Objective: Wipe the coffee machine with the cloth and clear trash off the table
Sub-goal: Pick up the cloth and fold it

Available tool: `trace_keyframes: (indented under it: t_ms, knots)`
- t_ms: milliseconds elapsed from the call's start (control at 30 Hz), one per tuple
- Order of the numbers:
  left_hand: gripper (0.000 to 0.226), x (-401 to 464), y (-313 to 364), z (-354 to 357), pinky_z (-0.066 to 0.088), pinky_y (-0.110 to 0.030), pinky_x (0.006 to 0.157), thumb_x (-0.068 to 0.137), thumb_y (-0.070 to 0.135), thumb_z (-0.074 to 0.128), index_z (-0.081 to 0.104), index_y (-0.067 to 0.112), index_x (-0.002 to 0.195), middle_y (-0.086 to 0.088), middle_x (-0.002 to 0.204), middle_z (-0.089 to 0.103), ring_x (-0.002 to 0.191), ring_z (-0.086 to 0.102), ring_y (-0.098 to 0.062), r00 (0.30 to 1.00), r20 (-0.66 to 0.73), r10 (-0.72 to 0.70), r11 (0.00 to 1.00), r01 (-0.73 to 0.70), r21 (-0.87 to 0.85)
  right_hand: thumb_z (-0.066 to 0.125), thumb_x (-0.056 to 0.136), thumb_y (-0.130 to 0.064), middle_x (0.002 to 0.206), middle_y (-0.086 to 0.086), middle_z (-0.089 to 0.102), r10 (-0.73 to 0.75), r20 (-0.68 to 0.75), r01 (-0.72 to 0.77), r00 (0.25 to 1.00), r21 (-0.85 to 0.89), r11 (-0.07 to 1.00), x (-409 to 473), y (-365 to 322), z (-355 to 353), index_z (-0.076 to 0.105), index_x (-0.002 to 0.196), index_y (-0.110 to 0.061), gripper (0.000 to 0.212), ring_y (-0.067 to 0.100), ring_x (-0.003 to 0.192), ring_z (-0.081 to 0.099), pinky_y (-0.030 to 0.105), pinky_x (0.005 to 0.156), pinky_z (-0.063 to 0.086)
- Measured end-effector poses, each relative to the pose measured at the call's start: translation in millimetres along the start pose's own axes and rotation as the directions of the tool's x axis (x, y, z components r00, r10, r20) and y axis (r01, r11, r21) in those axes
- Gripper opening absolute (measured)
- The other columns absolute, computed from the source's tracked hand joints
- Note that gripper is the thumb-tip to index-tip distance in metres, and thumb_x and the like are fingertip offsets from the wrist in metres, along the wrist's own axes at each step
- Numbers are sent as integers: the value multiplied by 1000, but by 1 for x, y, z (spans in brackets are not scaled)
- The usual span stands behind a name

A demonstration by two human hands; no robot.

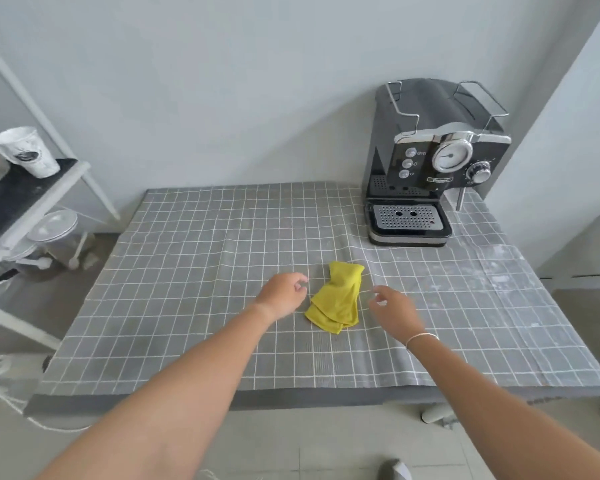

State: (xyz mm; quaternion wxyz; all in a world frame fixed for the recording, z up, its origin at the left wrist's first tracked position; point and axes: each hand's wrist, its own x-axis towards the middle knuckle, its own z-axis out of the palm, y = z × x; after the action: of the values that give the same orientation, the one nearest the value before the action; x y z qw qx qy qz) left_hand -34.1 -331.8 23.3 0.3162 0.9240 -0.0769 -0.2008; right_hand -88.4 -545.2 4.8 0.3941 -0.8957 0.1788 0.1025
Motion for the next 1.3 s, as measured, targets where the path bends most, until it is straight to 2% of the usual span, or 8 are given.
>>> trace_keyframes:
  t_ms: [367, 600, 767, 867, 967, 1100, 1200, 1300]
  knots:
    - [41, 98, 31, 11, 43, -41, 102, 95, 17, 39, 46, 22, 135, -6, 139, 50, 122, 51, -26, 969, 182, 166, 941, -211, 265, 56, 87, -21, 137, 9, 44, -91, 138, 115, 986, -175, 978, 79, -17, -2, 42, 136, -20, 51, 27, 115, 55, 38, 97, 47]
    - [44, 137, 29, 24, 33, -45, 109, 93, 22, 43, 43, 26, 137, -2, 146, 39, 135, 31, -28, 926, 364, 104, 859, -268, 436, 68, 78, -28, 94, 0, 51, -162, 210, 196, 964, -155, 968, 120, -4, -5, 61, 88, -18, 15, 17, 83, 52, 18, 65, 39]
    - [20, 141, 25, 9, 40, -40, 97, 87, 25, 52, 63, 17, 101, 0, 121, 57, 119, 42, -25, 941, 310, 134, 910, -241, 338, 68, 80, -29, 105, -6, 52, -250, 297, 295, 922, -119, 948, 131, -10, -11, 65, 100, -23, 22, 11, 95, 50, 21, 83, 38]
    - [1, 137, 24, -11, 35, -38, 103, 80, 25, 58, 58, 26, 79, 5, 120, 60, 121, 40, -20, 955, 256, 153, 950, -213, 228, 65, 82, -25, 98, -6, 52, -288, 340, 344, 895, -117, 932, 133, -25, -12, 59, 84, -22, 7, 4, 80, 49, 18, 76, 36]
    - [7, 130, 21, -39, 40, -39, 100, 68, 31, 58, 52, 31, 64, 2, 109, 65, 113, 47, -19, 965, 205, 162, 960, -202, 193, 61, 83, -18, 93, 7, 62, -353, 350, 415, 867, -118, 902, 135, -53, -10, 48, 64, -22, 24, 18, 86, 54, 25, 76, 38]
    - [12, 119, 9, -93, 47, -36, 76, 72, 33, 60, 50, 31, 64, 0, 82, 62, 82, 57, -21, 982, 148, 121, 977, -143, 155, 56, 84, -17, 58, -2, 42, -337, 354, 409, 872, -151, 900, 134, -103, -16, 33, 54, -22, 38, 11, 55, 36, 25, 54, 29]
    - [13, 109, -8, -130, 37, -26, 61, 82, 24, 63, 52, 24, 75, 9, 66, 49, 61, 45, -10, 985, 79, 156, 980, -164, 112, 57, 82, -14, 61, -6, 43, -335, 369, 421, 867, -185, 888, 133, -134, -15, 40, 64, -23, 27, 10, 56, 37, 22, 53, 31]
    - [13, 100, -34, -161, 38, -29, 66, 82, 22, 64, 53, 25, 75, 9, 68, 50, 65, 46, -13, 984, 9, 177, 981, -177, 85, 57, 81, -15, 70, -5, 51, -309, 341, 404, 888, -258, 878, 131, -154, -2, 48, 75, -25, 14, 15, 65, 45, 21, 54, 35]
